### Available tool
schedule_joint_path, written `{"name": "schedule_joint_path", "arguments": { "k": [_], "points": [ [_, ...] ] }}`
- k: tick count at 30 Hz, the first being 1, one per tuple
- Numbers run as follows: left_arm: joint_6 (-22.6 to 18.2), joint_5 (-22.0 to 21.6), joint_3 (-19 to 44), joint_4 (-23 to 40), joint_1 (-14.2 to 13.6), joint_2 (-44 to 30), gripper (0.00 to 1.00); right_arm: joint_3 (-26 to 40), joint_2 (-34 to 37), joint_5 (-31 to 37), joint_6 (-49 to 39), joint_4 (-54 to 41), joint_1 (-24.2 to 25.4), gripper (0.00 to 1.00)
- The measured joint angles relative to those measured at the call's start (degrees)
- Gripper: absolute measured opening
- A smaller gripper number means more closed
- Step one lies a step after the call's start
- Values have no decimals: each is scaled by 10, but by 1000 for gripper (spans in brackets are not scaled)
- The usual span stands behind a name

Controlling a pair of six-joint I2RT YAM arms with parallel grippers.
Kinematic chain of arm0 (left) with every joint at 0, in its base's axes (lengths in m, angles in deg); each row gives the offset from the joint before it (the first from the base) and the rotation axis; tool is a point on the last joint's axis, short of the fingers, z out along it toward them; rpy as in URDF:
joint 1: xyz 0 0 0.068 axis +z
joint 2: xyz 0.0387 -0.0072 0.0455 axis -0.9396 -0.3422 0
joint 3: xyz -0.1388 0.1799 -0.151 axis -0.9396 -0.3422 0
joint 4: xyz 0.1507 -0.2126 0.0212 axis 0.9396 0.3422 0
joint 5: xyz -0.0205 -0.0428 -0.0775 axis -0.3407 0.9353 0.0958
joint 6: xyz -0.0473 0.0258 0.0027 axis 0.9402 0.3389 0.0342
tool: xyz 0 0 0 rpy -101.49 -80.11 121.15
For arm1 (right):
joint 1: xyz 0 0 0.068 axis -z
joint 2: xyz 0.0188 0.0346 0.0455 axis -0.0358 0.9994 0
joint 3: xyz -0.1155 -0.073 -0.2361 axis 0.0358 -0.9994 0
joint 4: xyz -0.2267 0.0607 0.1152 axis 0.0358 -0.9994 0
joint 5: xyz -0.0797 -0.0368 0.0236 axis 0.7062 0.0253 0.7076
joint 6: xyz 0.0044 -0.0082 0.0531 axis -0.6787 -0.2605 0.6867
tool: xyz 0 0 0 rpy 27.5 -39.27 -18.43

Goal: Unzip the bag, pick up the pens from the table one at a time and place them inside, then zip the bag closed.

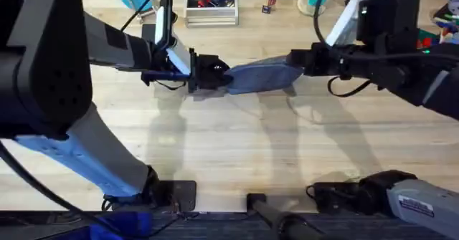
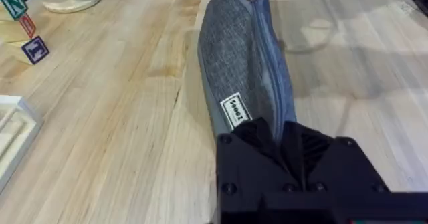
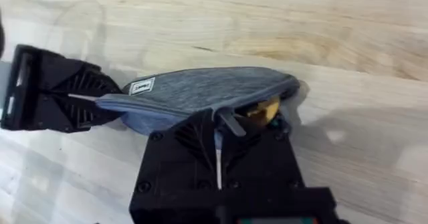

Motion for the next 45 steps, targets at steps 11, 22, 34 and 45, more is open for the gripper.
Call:
{"name": "schedule_joint_path", "arguments": {
  "k": [11,22,34,45],
  "points": [
    [0,0,0,0,0,0,41,0,0,-5,-9,-28,52,33],
    [-2,0,0,-3,-3,0,41,-1,0,-26,-38,-60,106,34],
    [-4,0,0,-3,-4,0,41,-1,0,-35,-78,-74,139,34],
    [-4,0,0,-3,-5,0,41,-43,0,-8,-95,-53,142,33]
  ]
}}
